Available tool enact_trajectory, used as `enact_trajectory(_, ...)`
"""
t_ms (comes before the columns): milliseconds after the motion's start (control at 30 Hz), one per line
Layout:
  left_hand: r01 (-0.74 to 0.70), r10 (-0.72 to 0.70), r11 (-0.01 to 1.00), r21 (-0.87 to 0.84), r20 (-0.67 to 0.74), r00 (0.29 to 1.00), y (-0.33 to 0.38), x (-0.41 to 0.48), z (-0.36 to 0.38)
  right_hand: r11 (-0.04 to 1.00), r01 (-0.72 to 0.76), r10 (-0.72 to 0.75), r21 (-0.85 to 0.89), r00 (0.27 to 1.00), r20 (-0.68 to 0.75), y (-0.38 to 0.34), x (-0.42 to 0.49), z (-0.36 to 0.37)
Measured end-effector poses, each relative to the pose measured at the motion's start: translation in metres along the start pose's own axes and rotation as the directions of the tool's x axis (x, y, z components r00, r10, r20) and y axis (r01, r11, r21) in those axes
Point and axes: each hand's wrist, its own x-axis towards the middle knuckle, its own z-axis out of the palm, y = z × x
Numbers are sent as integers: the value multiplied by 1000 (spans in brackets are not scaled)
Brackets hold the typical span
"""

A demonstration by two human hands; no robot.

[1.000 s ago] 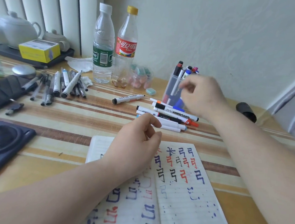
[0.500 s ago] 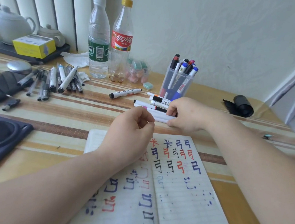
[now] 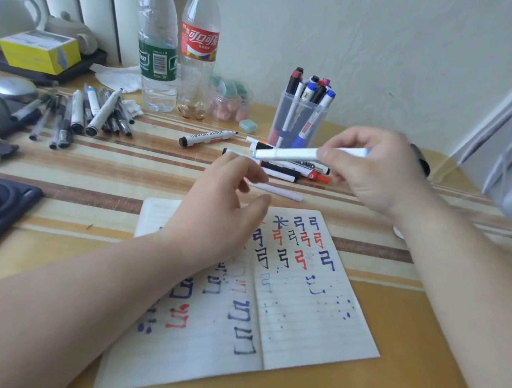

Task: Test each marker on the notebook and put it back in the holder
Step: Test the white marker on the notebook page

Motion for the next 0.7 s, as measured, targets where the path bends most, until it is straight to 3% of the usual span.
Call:
enact_trajectory(67, -136, 133, 990, 44, 49, 990, 0, -3, 2, 975, -21, 22, 221, 1000, -2, -7, -21, -14)
enact_trajectory(167, -292, 278, 951, 105, 131, 952, 3, -9, 7, 942, -38, 18, 335, 998, 64, -11, -49, -22)
enact_trajectory(267, -399, 403, 900, 178, 14, 915, 11, -12, 8, 841, -62, 60, 537, 998, 22, -6, -65, -20)
enact_trajectory(367, -430, 448, 871, 237, -22, 894, 17, -10, 6, 714, -114, 114, 691, 992, 47, -1, -74, -5)
enact_trajectory(533, -404, 383, 902, 150, 153, 911, 12, -9, 5, 576, -155, 53, 802, 987, 153, 5, -85, 19)
enact_trajectory(633, -442, 409, 891, 106, 236, 882, 16, -11, 5, 645, -173, -23, 745, 969, 245, 6, -93, 30)
enact_trajectory(700, -464, 417, 881, 99, 302, 857, 19, -13, 6, 716, -138, 2, 684, 981, 196, 6, -95, 33)
